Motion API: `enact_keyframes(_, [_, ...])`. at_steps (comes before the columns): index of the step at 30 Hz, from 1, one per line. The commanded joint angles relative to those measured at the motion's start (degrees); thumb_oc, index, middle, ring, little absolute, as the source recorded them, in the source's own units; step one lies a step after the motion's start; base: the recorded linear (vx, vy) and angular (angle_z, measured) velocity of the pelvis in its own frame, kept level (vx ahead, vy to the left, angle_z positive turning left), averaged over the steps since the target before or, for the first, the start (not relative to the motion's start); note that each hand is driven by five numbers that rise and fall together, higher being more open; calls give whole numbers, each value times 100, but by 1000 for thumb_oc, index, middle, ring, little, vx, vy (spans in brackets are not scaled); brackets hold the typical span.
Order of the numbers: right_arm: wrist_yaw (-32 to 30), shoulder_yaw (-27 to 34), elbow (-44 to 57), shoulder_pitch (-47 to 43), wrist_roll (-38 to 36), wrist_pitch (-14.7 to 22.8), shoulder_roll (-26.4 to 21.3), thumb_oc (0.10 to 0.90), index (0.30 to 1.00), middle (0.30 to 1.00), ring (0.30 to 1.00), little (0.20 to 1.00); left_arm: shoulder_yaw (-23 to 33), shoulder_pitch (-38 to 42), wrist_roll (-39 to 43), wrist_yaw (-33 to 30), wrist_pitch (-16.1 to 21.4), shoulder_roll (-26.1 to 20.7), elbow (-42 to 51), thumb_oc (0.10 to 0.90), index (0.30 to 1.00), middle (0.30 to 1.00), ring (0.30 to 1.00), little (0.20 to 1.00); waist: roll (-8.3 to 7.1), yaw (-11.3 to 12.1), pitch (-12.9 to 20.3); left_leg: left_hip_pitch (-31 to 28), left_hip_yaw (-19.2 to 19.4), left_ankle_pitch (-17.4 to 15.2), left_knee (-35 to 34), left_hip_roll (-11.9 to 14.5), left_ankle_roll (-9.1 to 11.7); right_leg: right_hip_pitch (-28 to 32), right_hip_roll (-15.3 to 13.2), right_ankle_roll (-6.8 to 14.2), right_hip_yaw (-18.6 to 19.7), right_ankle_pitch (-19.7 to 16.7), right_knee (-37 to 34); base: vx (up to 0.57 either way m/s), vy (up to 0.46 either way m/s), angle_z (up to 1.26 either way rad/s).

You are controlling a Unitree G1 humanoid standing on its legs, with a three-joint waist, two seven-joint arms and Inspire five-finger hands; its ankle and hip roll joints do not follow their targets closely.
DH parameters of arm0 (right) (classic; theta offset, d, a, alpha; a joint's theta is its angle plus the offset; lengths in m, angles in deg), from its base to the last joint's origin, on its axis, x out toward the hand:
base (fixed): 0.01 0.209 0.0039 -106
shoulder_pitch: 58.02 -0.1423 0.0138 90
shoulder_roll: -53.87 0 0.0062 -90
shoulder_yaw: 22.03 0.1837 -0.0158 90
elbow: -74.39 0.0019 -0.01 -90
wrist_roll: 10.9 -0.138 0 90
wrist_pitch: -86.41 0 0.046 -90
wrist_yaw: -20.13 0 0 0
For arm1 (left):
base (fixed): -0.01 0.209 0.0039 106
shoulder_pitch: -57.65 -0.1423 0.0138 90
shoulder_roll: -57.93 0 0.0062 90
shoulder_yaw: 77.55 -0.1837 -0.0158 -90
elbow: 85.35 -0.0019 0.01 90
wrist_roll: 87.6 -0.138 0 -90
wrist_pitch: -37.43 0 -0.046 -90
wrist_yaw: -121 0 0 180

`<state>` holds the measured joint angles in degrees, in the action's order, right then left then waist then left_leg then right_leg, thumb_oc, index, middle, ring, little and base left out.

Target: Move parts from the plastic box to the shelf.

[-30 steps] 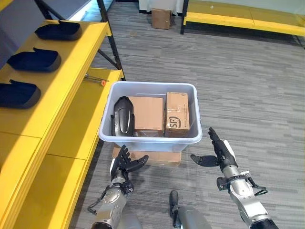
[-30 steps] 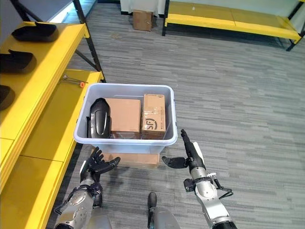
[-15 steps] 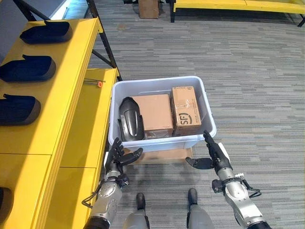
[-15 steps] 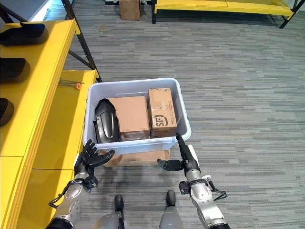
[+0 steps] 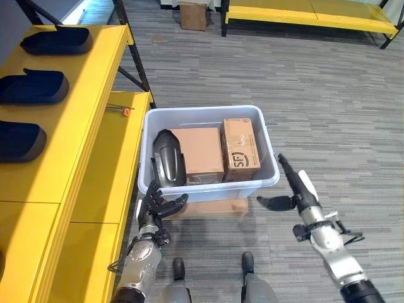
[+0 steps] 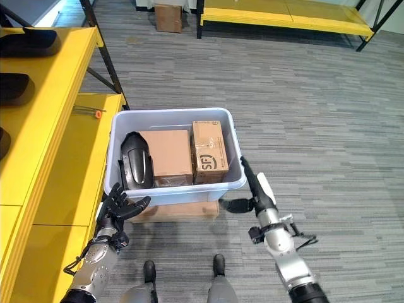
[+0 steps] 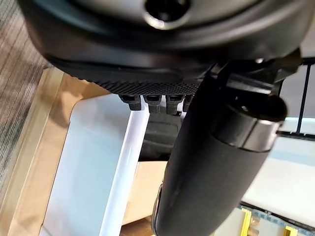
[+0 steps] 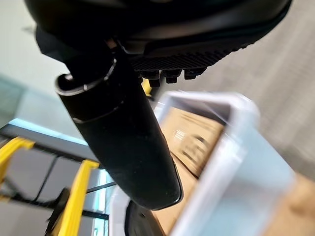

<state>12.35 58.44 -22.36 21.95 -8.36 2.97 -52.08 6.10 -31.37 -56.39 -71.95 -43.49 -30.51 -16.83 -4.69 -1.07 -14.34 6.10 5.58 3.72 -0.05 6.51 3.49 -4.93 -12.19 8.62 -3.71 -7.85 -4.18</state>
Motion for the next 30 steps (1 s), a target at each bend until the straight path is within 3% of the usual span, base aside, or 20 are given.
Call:
enact_keyframes(1, [-280, 178, 299, -1091, 361, 560, -523, 900, 1000, 1000, 1000, 1000, 11, 262, 18, 333, 511, -276, 512, 900, 1000, 1000, 1000, 1000, -178, 221, 387, 323, -316, -136, 498, 386, 149, 469, -488, 348, -139, 35, 522, 8, -36, 20])
enact_keyframes(5, [-219, -86, 203, -1669, 474, 534, -972, 900, 1000, 1000, 1000, 1000, -97, 229, 60, 431, 491, -300, 568, 900, 1000, 1000, 1000, 1000, -199, 314, 384, 362, -387, -82, 430, 380, 170, 515, -475, 341, -244, 30, 467, 7, -24, 18])
enact_keyframes(7, [-146, -492, 106, -2406, 507, 516, -1358, 900, 1000, 1000, 1000, 1000, -196, 148, 116, 511, 477, -328, 644, 900, 1000, 1000, 1000, 1000, -241, 433, 343, 422, -459, -32, 391, 381, 188, 532, -451, 334, -340, 40, 435, -14, -32, 23])
enact_keyframes(12, [73, -2189, -516, -4713, 887, 395, -1984, 900, 1000, 1000, 1000, 1000, -246, 7, 351, 566, 547, -514, 806, 900, 1000, 1000, 1000, 1000, -345, 813, 134, 648, -661, 91, 358, 399, 222, 452, -386, 274, -496, 164, 513, -20, -47, 19])
enact_keyframes(18, [175, -3686, -1342, -6375, 1326, 295, -2135, 900, 1000, 1000, 1000, 1000, -307, -66, 537, 589, 592, -600, 891, 900, 1000, 1000, 1000, 1000, -293, 1079, -78, 931, -916, 294, 248, 355, 284, 331, -350, 231, -756, 277, 624, -5, -43, 26])
enact_keyframes(24, [288, -4648, -1852, -7174, 1874, 256, -2081, 900, 1000, 1000, 1000, 1000, -356, -178, 564, 588, 612, -705, 1056, 900, 1000, 1000, 1000, 1000, -195, 1297, -316, 1162, -1075, 379, 181, 318, 273, 170, -344, 223, -877, 354, 704, -2, -19, 19])
enact_keyframes(27, [487, -5400, -1755, -7756, 2344, 313, -2297, 900, 1000, 1000, 1000, 1000, -322, -209, 565, 622, 627, -795, 1143, 900, 1000, 1000, 1000, 1000, -159, 1375, -424, 1310, -1141, 382, 215, 318, 276, 29, -350, 217, -895, 422, 796, -7, -29, 8])
enact_keyframes(30, [566, -5641, -1695, -7950, 2431, 345, -2450, 900, 1000, 1000, 1000, 1000, -313, -235, 595, 635, 629, -783, 1212, 900, 1000, 1000, 1000, 1000, -78, 1385, -494, 1433, -1191, 376, 274, 297, 275, -64, -368, 210, -926, 483, 886, -13, -12, 8])
